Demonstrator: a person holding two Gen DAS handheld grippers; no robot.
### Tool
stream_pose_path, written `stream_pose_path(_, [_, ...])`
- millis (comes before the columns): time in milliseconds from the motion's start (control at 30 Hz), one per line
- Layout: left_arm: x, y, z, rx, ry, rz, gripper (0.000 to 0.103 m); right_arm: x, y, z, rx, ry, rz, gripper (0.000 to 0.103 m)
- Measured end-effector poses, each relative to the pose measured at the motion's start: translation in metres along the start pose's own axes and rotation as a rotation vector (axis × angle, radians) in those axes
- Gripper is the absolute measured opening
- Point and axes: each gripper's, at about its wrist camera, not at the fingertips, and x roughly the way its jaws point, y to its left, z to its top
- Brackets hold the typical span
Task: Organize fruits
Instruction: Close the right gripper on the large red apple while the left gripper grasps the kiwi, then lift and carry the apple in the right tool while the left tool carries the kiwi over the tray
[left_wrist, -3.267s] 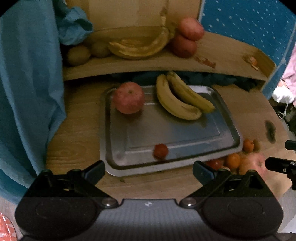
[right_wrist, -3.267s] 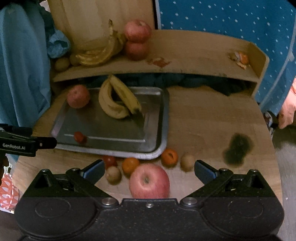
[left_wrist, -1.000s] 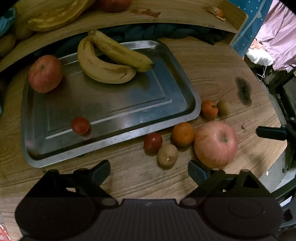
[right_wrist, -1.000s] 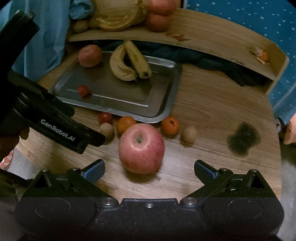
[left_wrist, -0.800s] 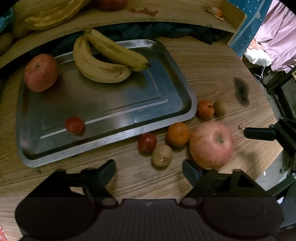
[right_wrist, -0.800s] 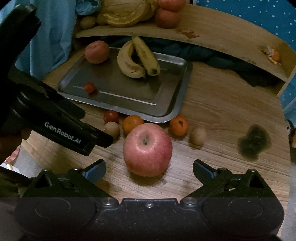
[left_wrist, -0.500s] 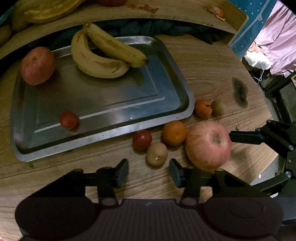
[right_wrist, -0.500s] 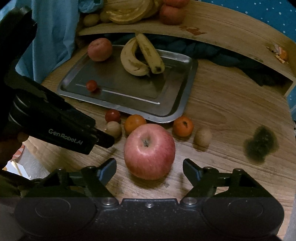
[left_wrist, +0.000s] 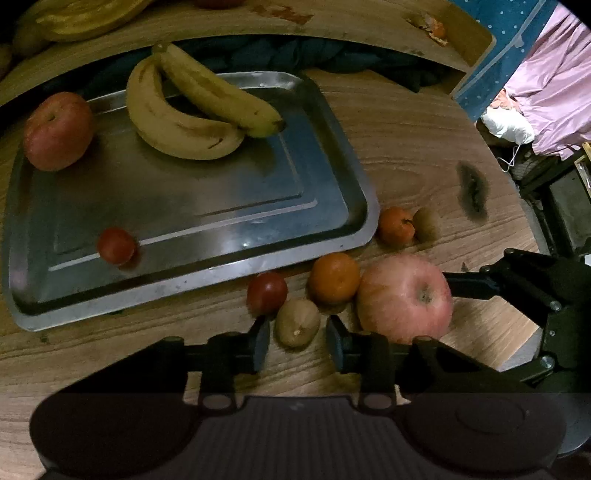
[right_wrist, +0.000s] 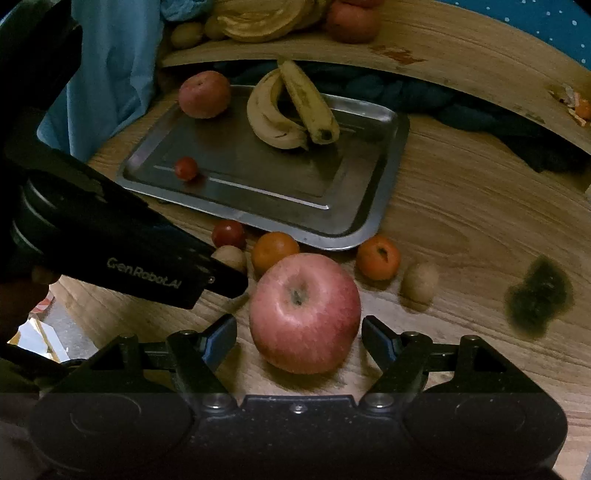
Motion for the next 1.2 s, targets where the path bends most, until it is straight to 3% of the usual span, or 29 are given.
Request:
stream_pose_path(233, [0.0,0.0,0.001,0.021,-0.001,-0.002,0.029,0.007,-0.003,0.003,0.018,0.002,-0.009,0.066])
stream_pose_path(1200, [-0.015,0.03,-0.018,0.046,-0.013,-0.056,0.029,0.004,0.009,-0.002,0.095,0.001,-0.033,0.066])
